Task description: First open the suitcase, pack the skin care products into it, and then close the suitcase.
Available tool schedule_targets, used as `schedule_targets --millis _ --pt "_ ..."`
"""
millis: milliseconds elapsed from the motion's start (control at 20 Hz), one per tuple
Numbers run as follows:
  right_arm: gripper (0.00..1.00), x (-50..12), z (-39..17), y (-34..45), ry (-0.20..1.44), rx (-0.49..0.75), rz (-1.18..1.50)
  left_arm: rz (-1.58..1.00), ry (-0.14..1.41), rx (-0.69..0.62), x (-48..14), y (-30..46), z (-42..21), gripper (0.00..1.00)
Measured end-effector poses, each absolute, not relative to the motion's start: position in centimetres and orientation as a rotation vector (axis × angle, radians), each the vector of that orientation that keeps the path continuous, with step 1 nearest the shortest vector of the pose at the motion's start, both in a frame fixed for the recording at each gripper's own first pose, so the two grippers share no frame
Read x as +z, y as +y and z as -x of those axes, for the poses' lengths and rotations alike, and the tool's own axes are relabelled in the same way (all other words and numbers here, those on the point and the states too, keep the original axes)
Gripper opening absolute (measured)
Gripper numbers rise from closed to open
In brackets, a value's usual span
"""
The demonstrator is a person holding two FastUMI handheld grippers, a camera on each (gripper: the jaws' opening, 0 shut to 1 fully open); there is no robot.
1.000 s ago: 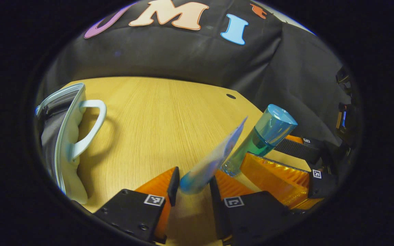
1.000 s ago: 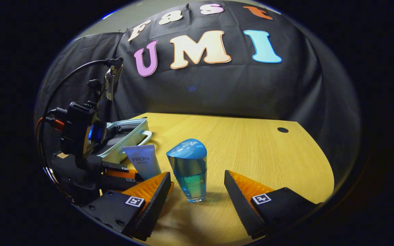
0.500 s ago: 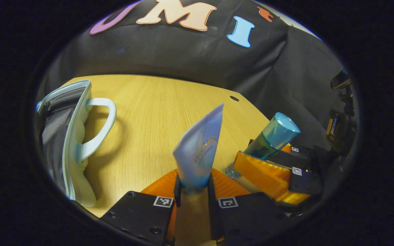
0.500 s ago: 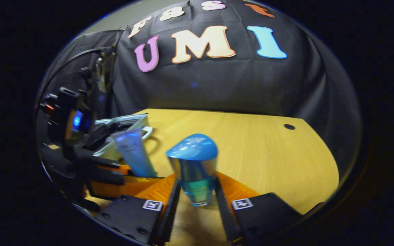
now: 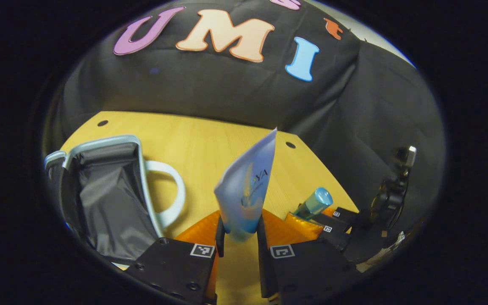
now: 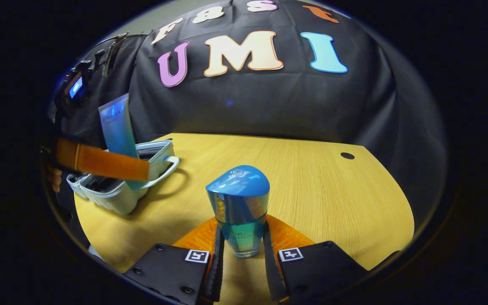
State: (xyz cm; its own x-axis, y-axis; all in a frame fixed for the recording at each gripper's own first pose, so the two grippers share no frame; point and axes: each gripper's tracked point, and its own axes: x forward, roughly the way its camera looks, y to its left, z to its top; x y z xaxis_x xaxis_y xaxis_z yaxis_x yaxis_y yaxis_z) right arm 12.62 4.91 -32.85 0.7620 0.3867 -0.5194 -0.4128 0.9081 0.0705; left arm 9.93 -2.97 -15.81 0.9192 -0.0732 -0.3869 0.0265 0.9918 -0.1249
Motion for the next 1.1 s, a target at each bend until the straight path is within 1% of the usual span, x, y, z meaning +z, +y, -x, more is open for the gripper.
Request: schedule_targets --millis 50,100,250,300,350,400,550,600,650,700,800,950,1100 --pt "0.45 -32.2 -12.6 5.0 0.554 0.424 0.04 0.115 0.395 -0.022 -14.7 -1.2 -9.4 0.36" --pt "0.44 -31.4 -12.6 5.3 0.552 0.417 0.036 0.113 0.398 0.012 -14.0 0.8 -8.8 0.33" --pt "0.45 -28.7 -12.7 6.4 0.533 0.402 0.046 0.114 0.436 0.102 -13.1 6.8 -6.6 0.33" --pt "0.44 -27.7 -12.8 7.1 0.529 0.395 0.037 0.118 0.452 0.136 -13.4 9.0 -6.0 0.29" --pt "0.45 -26.8 -12.8 7.9 0.525 0.392 0.022 0.111 0.472 0.171 -13.8 10.9 -5.2 0.36" --pt "0.44 -25.9 -12.8 9.0 0.521 0.39 0.006 0.109 0.496 0.193 -14.3 12.4 -4.6 0.33" --pt "0.43 -23.7 -12.2 12.5 0.514 0.398 0.003 0.155 0.591 0.185 -16.6 14.8 -3.5 0.33" --pt "0.43 -23.1 -11.9 13.9 0.512 0.409 0.006 0.17 0.625 0.176 -17.5 15.4 -3.0 0.36" --pt "0.43 -22.8 -11.6 15.4 0.516 0.423 0.006 0.183 0.666 0.167 -18.5 15.9 -2.7 0.36" --pt "0.44 -22.4 -11.2 17.0 0.521 0.438 0.003 0.196 0.703 0.157 -19.4 16.4 -2.4 0.33" --pt "0.44 -22.0 -10.4 20.1 0.535 0.471 -0.01 0.236 0.758 0.133 -20.7 17.0 -2.3 0.33" --pt "0.44 -22.4 -9.0 25.3 0.559 0.531 -0.019 0.277 0.809 0.097 -21.9 17.6 -2.3 0.33" --pt "0.44 -24.6 -7.3 29.8 0.627 0.601 -0.014 0.285 0.873 0.09 -23.3 18.3 -2.0 0.33"
